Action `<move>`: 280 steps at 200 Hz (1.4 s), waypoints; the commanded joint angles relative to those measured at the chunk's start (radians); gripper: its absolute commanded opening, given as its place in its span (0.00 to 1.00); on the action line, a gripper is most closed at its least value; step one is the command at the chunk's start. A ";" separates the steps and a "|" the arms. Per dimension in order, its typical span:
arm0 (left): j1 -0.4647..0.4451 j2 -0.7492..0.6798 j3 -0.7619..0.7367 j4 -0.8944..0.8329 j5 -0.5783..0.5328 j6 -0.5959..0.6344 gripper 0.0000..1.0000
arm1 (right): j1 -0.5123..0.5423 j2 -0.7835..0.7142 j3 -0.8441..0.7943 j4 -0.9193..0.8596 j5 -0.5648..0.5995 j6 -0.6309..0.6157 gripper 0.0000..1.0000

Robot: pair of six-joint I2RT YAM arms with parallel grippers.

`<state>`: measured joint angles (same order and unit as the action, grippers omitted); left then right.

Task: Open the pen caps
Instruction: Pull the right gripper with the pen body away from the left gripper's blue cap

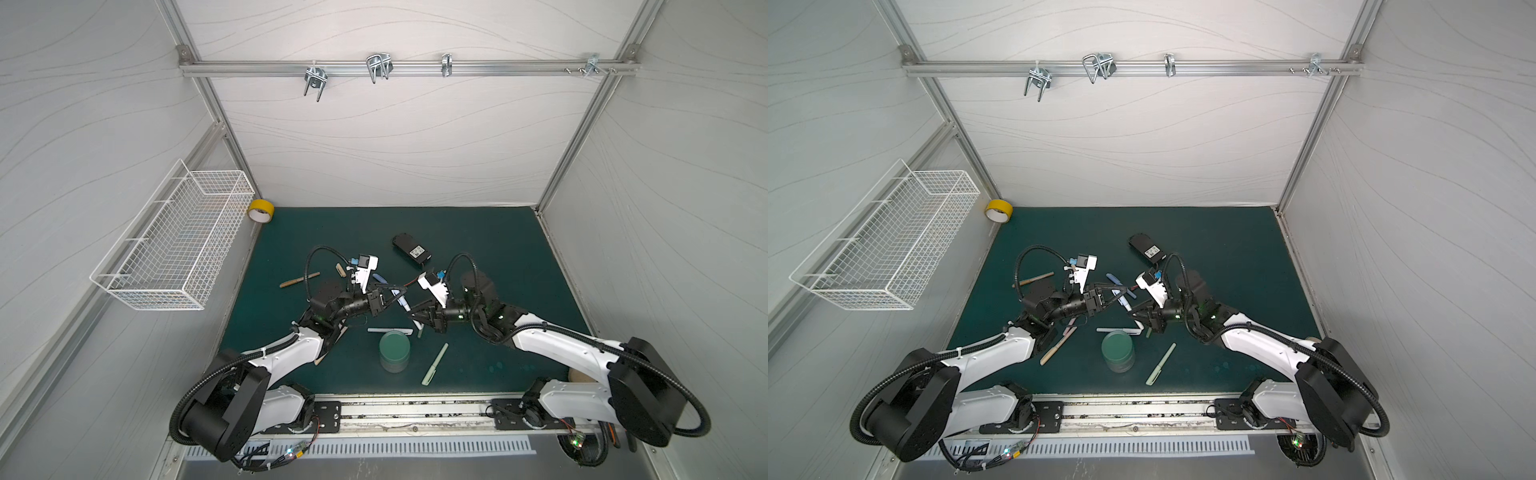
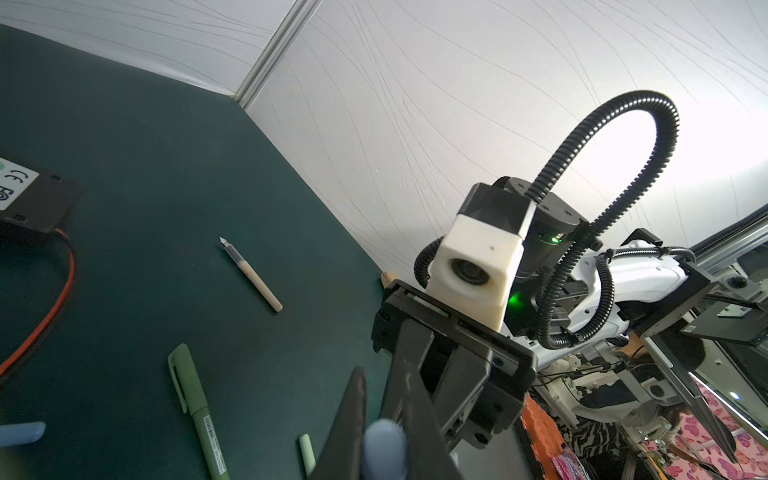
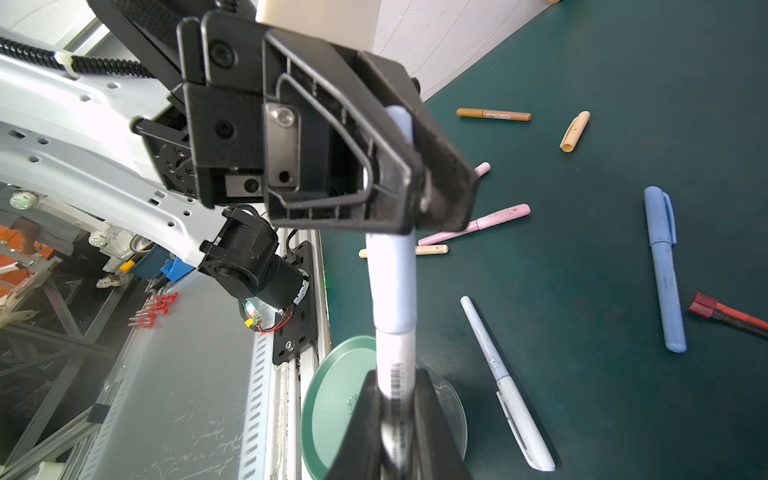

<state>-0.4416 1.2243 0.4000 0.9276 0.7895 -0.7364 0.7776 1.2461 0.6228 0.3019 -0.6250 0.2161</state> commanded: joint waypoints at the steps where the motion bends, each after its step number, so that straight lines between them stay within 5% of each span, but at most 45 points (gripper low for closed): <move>1: -0.003 -0.027 0.028 0.008 -0.008 0.011 0.00 | 0.007 -0.030 0.027 -0.010 -0.005 -0.016 0.00; 187: -0.020 -0.038 0.023 -0.080 -0.053 0.068 0.00 | 0.036 -0.054 0.032 -0.068 0.014 -0.084 0.00; 254: -0.028 -0.052 0.040 -0.138 -0.273 -0.029 0.00 | 0.115 -0.083 0.014 -0.111 0.205 -0.176 0.00; 280: -0.065 -0.014 0.071 -0.084 -0.269 -0.023 0.00 | 0.126 -0.080 0.014 -0.107 0.234 -0.181 0.00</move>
<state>-0.4915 1.1809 0.4114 0.7841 0.6308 -0.7444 0.8658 1.1938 0.6296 0.1986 -0.3740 0.0986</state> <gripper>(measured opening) 0.133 0.127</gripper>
